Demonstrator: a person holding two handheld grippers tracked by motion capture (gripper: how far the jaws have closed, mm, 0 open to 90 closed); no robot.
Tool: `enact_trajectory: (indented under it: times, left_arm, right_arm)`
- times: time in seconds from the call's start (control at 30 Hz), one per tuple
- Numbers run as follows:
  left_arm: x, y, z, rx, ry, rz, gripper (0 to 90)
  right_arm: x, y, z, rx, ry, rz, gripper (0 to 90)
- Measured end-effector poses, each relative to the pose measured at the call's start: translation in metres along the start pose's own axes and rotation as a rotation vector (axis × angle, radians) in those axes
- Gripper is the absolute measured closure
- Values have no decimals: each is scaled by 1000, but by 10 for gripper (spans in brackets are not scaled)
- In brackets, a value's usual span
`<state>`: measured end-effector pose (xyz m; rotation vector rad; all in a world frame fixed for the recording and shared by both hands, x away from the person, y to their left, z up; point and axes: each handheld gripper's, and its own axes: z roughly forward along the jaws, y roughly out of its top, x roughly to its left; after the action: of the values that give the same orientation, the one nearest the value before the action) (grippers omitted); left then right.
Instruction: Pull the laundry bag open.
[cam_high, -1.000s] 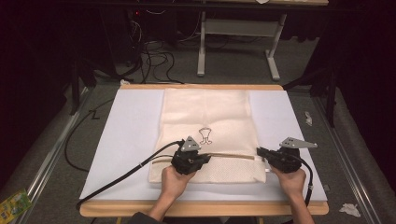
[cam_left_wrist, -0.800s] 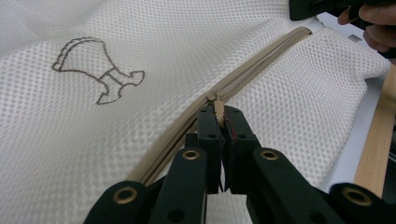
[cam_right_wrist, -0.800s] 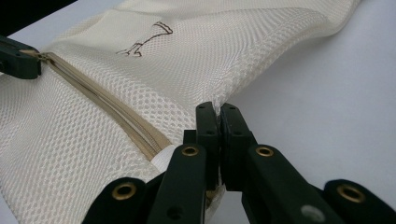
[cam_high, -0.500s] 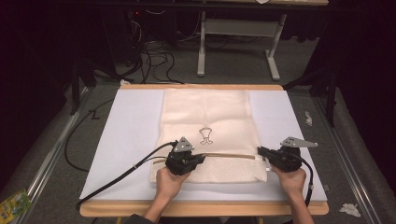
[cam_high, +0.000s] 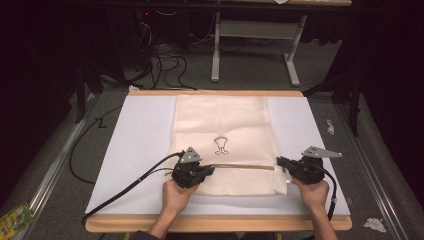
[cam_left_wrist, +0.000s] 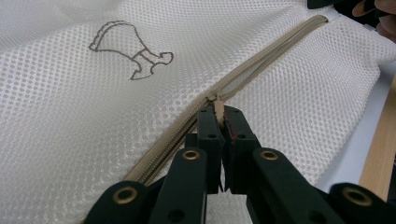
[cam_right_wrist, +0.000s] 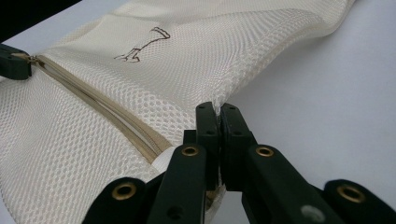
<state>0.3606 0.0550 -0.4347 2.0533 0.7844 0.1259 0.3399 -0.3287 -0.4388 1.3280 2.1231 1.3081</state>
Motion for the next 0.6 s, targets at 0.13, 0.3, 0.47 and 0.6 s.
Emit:
enact_trajectory:
  times: [0.13,0.3,0.47,0.6]
  left_arm:
    - [1,-2,-2,-5,6,-5,871]
    - [4,-4,-6,-9,7,-16,872]
    - [8,-6,-11,-18,21,-24,871]
    - [16,-7,-18,-36,34,-36,871]
  right_arm:
    - [-2,1,-1,-1,0,-2,889]
    - [-1,1,-2,1,-3,1,889]
    - [0,2,-1,7,-2,0,889]
    - [0,1,-1,18,-7,-13,889]
